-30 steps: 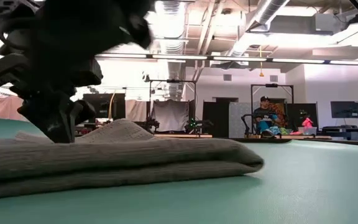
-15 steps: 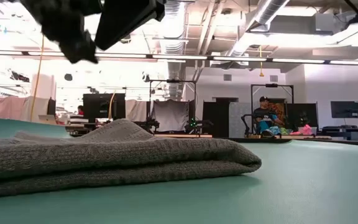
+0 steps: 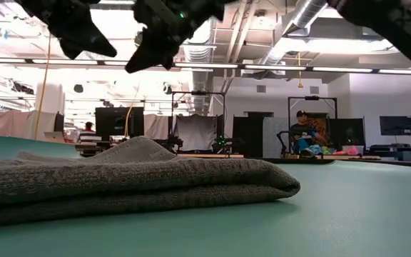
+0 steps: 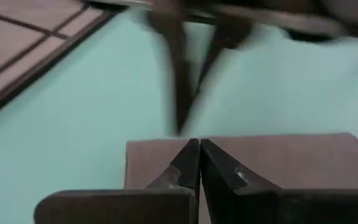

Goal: Roll towel
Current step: Roll the gray towel

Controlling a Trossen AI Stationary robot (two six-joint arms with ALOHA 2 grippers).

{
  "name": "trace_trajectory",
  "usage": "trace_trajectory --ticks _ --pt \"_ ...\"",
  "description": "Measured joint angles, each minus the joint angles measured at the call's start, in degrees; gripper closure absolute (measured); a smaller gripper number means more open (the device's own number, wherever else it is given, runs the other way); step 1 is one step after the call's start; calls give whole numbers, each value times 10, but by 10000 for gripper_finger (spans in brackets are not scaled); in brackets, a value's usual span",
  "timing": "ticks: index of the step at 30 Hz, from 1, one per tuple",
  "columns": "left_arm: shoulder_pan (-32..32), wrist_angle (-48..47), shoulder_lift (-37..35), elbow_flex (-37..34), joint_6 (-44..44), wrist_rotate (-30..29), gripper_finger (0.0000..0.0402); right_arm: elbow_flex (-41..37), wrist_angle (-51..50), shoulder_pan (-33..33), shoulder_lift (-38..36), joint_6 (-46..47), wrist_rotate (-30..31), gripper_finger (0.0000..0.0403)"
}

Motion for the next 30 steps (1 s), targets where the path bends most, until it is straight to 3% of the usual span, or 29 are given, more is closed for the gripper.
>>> trace_trajectory --ticks 6,12,18,22,24,27,30 --pt "0 35 21 -34 9 -12 401 -23 27 -90 0 3 -138 400" --pt "3 201 24 -120 9 -17 401 -136 178 -88 -2 41 -261 400" --pt "35 260 24 -133 -13 -32 401 -316 356 -84 -104 53 -273 400" --pt "60 328 24 -133 -8 -18 401 -508 570 -92 -190 110 -269 400" --pt "72 346 24 -133 -16 -10 401 -590 665 -91 -213 129 -227 400" --pt "91 330 28 -133 -42 12 401 -644 709 -78 -219 96 -159 400" --pt "101 317 51 -133 -61 26 401 -646 713 -69 -197 78 -152 400"
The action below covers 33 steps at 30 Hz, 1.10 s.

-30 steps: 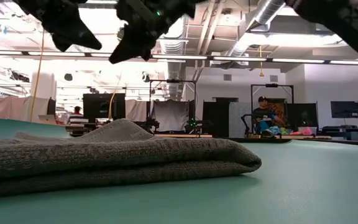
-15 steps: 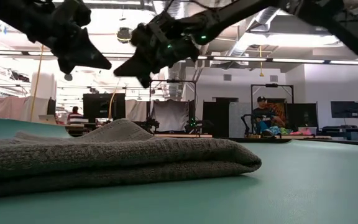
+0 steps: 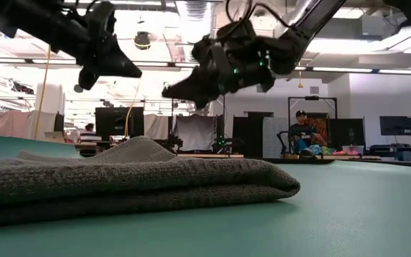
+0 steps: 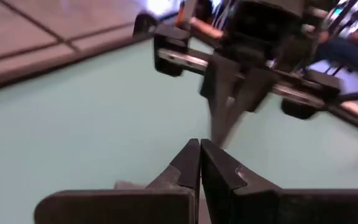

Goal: Roll towel
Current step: Roll the gray towel

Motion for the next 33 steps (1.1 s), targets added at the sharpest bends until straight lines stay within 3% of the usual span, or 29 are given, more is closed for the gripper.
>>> trace_trajectory --ticks 5,14,21,33 --pt "2 3 44 0 -37 23 401 4 43 -11 38 -1 -10 400" --pt "0 4 63 0 -46 -10 401 86 46 -15 134 13 -72 400" --pt "0 -2 63 0 -42 -13 401 150 31 -18 188 38 -62 401" --pt "0 -46 63 0 -50 12 401 149 -13 -43 231 44 -44 401"
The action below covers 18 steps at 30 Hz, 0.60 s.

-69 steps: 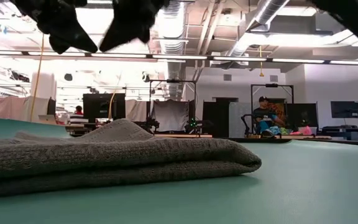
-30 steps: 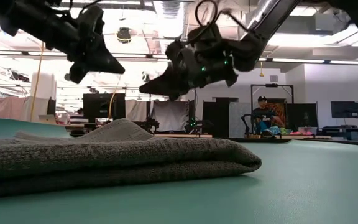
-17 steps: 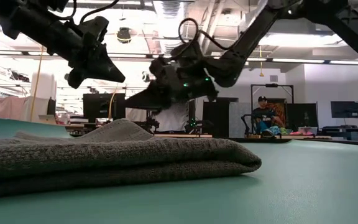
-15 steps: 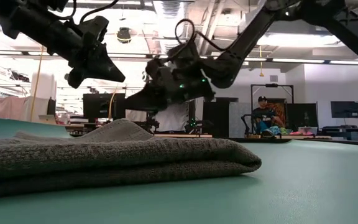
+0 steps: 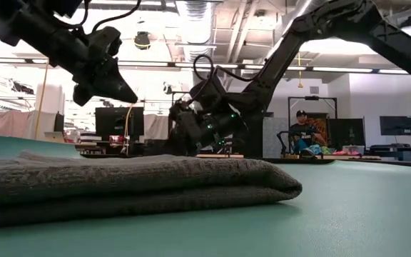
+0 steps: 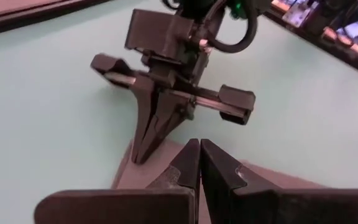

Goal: Roll towel
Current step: Roll the gray towel

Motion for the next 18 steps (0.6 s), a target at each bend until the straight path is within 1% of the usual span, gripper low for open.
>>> trace_trajectory --ticks 4,6,8,12,16,18 --pt "-1 -24 0 0 -9 4 401 0 -4 0 -1 1 46 401" --pt "-4 -29 0 0 -10 18 401 0 -6 -5 -1 11 55 401" --pt "-11 -26 0 -2 -8 35 401 -1 -8 -13 -5 26 48 401" --pt "-29 -27 0 -37 -30 33 401 -2 -15 -21 -23 31 45 401" --pt "-39 -3 0 -80 -56 9 401 -1 -10 -21 -45 39 43 401" --pt "-38 -1 0 -95 -63 -13 401 -2 -15 -21 -57 39 28 401"
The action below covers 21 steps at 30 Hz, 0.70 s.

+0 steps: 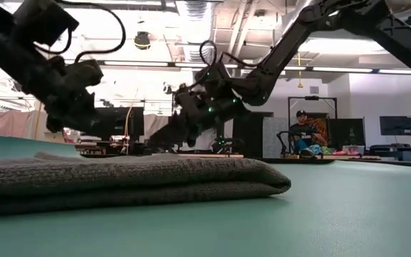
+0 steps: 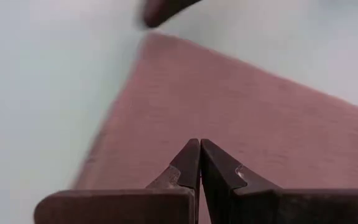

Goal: Roll towel
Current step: Roll the gray towel

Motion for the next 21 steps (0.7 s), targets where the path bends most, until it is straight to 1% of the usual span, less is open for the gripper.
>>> trace_trajectory --ticks 2,5,8,11,14,16,21 --pt "0 6 0 -10 -13 -13 401 0 -2 0 -16 2 -17 401" --pt "-1 13 0 -26 -34 -8 401 2 -9 10 -30 2 -30 401" --pt "-7 32 0 -29 -36 -4 401 0 -32 27 -22 -5 -36 401" --pt "-12 50 0 -29 -34 -13 401 -5 -32 41 -18 -12 -35 401" --pt "-12 54 0 -29 -34 -17 401 -28 -23 43 -22 -22 -27 401" --pt "-12 48 0 -29 -34 -17 401 -52 -20 42 -20 -23 -9 401" --pt "-12 26 0 -29 -34 -18 401 -97 9 26 -20 -21 17 401"
